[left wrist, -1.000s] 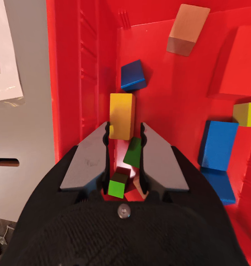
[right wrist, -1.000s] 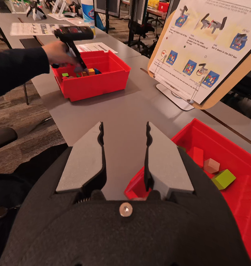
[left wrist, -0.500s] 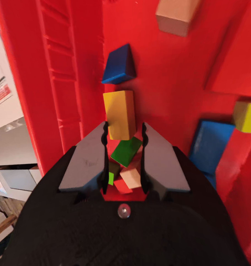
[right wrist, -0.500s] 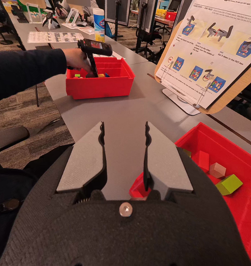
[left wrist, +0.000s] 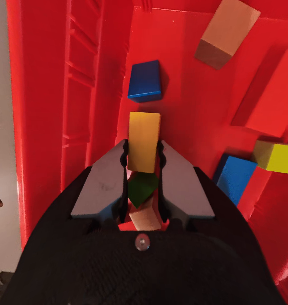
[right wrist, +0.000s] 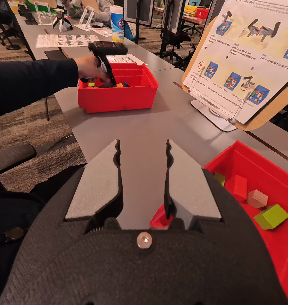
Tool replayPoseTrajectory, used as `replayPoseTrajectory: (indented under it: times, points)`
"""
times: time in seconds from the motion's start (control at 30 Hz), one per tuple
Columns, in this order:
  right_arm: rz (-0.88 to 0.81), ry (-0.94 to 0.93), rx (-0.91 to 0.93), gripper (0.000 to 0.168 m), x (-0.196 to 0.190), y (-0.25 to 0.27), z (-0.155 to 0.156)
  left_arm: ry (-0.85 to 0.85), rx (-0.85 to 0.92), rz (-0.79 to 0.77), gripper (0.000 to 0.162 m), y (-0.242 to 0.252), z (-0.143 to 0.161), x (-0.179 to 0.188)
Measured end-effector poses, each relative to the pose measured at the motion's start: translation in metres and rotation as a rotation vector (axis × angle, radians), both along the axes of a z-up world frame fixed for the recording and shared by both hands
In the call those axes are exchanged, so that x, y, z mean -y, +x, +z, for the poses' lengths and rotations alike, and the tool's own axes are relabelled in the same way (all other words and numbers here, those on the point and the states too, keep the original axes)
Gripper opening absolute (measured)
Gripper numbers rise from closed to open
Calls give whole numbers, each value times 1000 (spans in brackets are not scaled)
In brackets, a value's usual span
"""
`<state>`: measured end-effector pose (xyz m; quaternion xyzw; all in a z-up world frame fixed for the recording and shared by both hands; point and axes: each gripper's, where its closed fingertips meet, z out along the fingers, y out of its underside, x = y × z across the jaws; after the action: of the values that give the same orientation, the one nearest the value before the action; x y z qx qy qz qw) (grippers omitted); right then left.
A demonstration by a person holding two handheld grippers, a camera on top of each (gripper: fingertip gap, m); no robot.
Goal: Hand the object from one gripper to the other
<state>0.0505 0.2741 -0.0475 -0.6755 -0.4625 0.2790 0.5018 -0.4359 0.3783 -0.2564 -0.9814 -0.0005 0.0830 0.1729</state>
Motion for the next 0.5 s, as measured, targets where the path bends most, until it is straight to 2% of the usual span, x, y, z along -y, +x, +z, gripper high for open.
replayPoseTrajectory:
  times: [0.27,0.5]
  points:
    - [27,-19,-9,54,3,-1,-1,107,171,66,34,4,-2,2]
    - [20,-18,-27,54,6,6,3,98,133,44,39,8,-2,4]
